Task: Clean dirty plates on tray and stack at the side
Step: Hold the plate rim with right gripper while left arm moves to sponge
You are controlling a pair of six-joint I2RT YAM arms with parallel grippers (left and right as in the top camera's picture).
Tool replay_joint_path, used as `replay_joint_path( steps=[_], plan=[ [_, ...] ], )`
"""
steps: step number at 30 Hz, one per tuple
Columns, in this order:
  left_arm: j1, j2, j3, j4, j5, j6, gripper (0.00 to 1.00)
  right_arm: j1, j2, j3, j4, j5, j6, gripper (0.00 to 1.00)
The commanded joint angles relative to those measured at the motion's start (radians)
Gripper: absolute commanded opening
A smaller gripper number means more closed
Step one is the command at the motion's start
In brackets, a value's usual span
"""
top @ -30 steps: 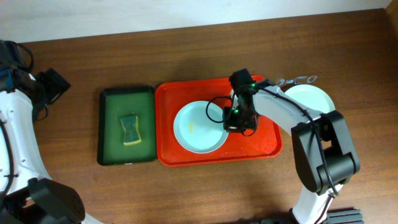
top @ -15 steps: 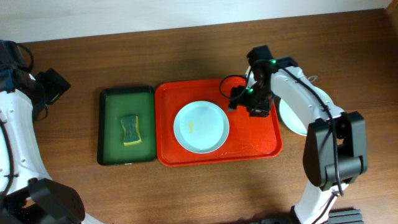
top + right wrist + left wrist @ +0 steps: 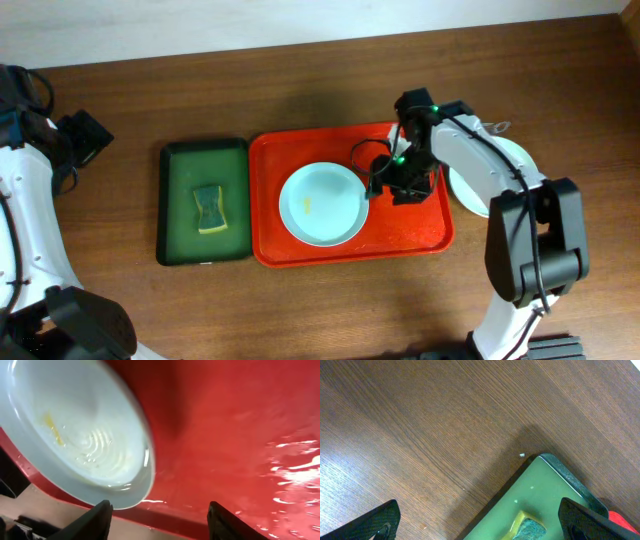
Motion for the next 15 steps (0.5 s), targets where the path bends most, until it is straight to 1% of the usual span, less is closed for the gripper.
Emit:
replay_joint_path(
  steps=[1,3,5,6,8,10,12,14,15],
  plan=[
    [0.004,-0.023,0.02,0.0,0.007,-0.012,0.99,0.064,-0.002,-0.009,-0.004,0.047,0.07,0.63],
    [0.004,-0.023,0.02,0.001,0.007,-0.012,0.99,0.098,-0.002,-0.013,-0.003,0.118,0.137,0.62],
    [0.004,-0.023,0.02,0.0,0.008,-0.012,0.99,0.129,-0.002,-0.014,0.013,0.124,0.151,0.61],
    [0.004,-0.023,0.02,0.0,0.008,-0.012,0.99,0.151,-0.002,-0.014,0.038,0.129,0.151,0.58],
    [0.004,-0.023,0.02,0.001,0.007,-0.012,0.99,0.183,-0.002,-0.014,0.056,0.202,0.206,0.55],
    [0.004,-0.023,0.02,0.001,0.008,-0.012,0.99,0.195,-0.002,-0.014,0.058,0.264,0.245,0.55],
    [0.004,-0.023,0.02,0.001,0.007,-0.012,0.99,0.195,-0.002,-0.021,0.075,0.297,0.249,0.54],
    [0.004,-0.023,0.02,0.0,0.008,-0.012,0.99,0.195,-0.002,-0.063,0.128,0.301,0.252,0.49],
    [0.004,-0.023,0.02,0.001,0.007,-0.012,0.99,0.193,-0.002,-0.081,0.144,0.299,0.251,0.45]
  ],
)
